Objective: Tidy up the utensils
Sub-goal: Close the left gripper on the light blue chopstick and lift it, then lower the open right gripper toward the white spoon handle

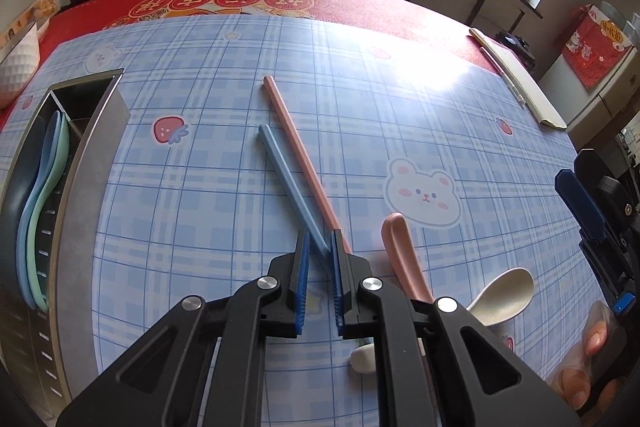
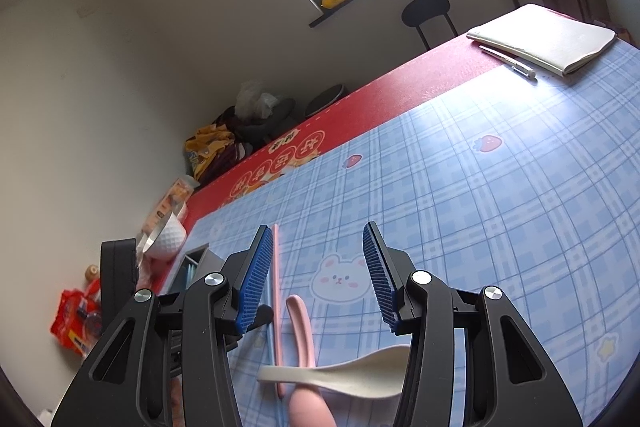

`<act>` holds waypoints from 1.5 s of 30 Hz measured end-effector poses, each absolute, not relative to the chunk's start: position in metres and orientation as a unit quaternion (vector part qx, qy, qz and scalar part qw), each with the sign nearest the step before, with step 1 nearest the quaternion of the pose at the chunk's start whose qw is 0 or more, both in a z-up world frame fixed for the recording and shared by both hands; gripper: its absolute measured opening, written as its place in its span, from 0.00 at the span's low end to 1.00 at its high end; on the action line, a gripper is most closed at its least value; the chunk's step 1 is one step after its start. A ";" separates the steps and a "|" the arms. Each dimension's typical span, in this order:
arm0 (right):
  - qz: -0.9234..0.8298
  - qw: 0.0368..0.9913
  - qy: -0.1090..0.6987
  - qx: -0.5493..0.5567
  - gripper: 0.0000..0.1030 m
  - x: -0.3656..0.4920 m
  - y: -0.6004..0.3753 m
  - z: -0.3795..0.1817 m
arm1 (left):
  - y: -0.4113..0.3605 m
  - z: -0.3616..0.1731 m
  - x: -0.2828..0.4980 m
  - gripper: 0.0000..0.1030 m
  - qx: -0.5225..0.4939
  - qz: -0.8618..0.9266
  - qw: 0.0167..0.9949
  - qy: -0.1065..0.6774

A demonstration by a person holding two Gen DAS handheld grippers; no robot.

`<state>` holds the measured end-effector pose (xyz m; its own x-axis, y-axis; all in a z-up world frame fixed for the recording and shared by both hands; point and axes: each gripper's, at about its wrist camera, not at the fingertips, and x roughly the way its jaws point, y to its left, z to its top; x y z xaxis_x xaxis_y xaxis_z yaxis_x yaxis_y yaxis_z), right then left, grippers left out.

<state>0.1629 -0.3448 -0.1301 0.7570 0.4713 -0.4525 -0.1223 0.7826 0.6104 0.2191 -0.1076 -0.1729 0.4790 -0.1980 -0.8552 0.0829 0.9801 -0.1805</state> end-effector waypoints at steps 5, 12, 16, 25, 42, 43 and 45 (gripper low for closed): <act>0.167 0.888 0.312 0.293 0.45 0.166 -0.348 -0.133 | -0.091 -0.172 0.208 0.08 -0.035 -0.075 0.861 0.502; 0.175 0.884 0.318 0.295 0.45 0.166 -0.345 -0.136 | -0.063 -0.172 0.187 0.08 -0.027 -0.077 0.860 0.504; 0.175 0.884 0.322 0.290 0.45 0.167 -0.341 -0.137 | -0.069 -0.174 0.179 0.09 -0.006 -0.075 0.865 0.497; 0.175 0.878 0.333 0.295 0.45 0.171 -0.337 -0.143 | -0.086 -0.179 0.151 0.09 0.064 -0.061 0.889 0.449; 0.177 0.877 0.350 0.276 0.45 0.173 -0.325 -0.151 | -0.075 -0.182 0.145 0.10 0.035 -0.077 0.898 0.433; 0.177 0.877 0.351 0.277 0.45 0.173 -0.325 -0.152 | -0.074 -0.182 0.146 0.10 0.030 -0.080 0.898 0.433; 0.177 0.878 0.351 0.274 0.45 0.174 -0.324 -0.153 | -0.071 -0.182 0.146 0.10 0.020 -0.083 0.898 0.432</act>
<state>0.1735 -0.3238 -0.1525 0.6903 0.5033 -0.5197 -0.1182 0.7872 0.6053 0.1462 -0.0711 -0.1819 0.6120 -0.1322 -0.7797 0.1672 0.9853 -0.0358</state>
